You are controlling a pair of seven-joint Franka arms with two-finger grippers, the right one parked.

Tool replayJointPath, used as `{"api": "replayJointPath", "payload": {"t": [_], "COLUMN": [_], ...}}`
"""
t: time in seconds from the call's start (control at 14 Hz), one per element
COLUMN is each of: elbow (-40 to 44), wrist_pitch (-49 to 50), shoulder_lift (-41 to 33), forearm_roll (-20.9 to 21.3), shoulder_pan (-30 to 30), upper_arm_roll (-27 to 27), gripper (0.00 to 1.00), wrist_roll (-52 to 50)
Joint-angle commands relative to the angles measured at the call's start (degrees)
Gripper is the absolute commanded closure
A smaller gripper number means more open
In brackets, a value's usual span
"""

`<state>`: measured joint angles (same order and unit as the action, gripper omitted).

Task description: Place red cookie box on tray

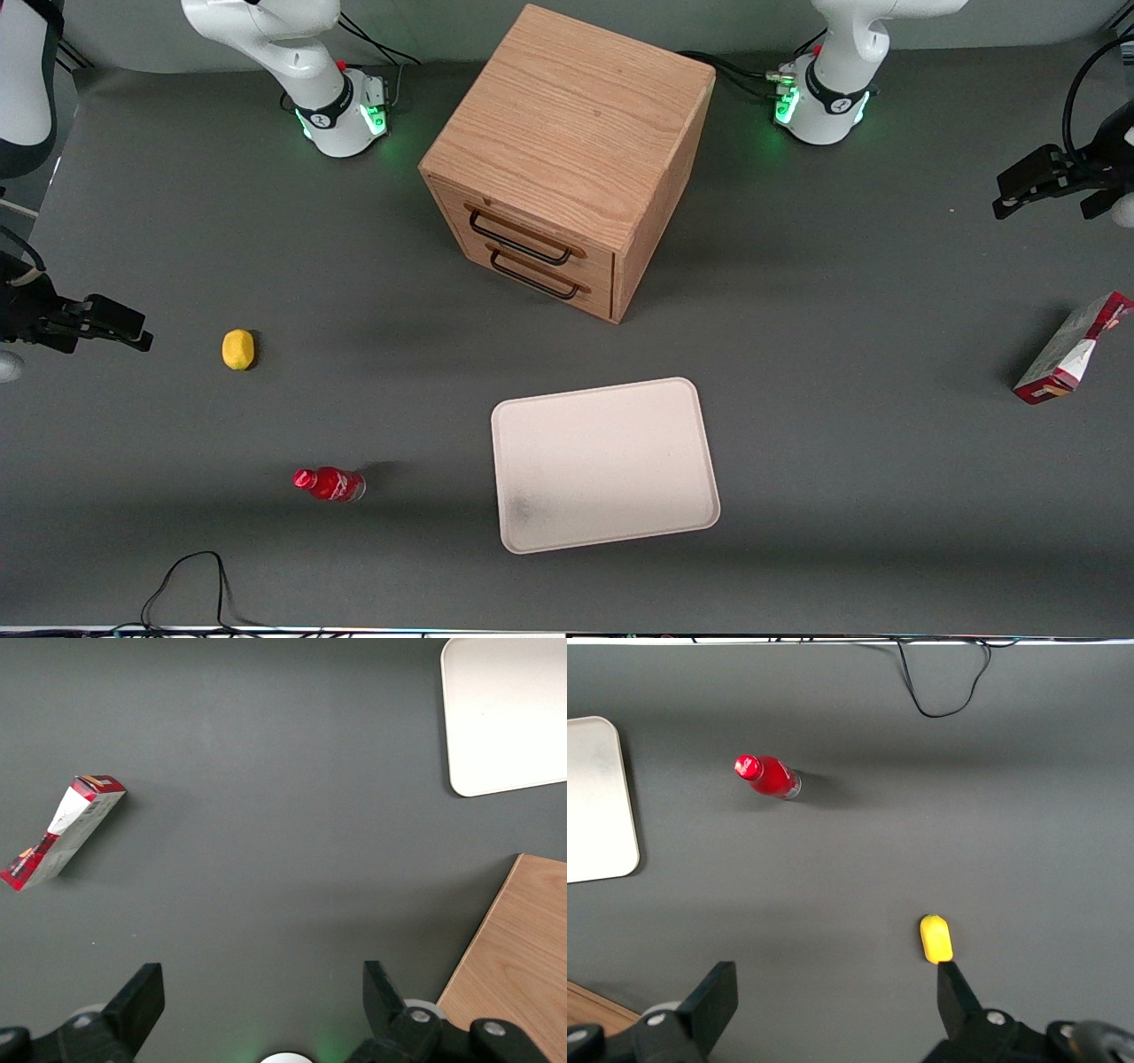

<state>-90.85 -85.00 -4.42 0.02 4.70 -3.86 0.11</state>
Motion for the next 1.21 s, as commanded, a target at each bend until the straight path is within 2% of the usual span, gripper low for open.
{"api": "replayJointPath", "payload": {"t": [0.0,0.93,1.14], "elbow": [-0.03,-0.11,-0.46], "wrist_pitch": [0.89,0.89,0.19], "shoulder_lift": [-0.50,-0.33,0.02], "forearm_roll": [1.30,1.21,1.21], "shoulder_pan": [0.84,0.75,-1.61], "upper_arm_roll": [-0.27,-0.27,-0.18], "gripper": [0.00,0.00,0.00], "wrist_roll": [-2.13,-0.99,3.38]}}
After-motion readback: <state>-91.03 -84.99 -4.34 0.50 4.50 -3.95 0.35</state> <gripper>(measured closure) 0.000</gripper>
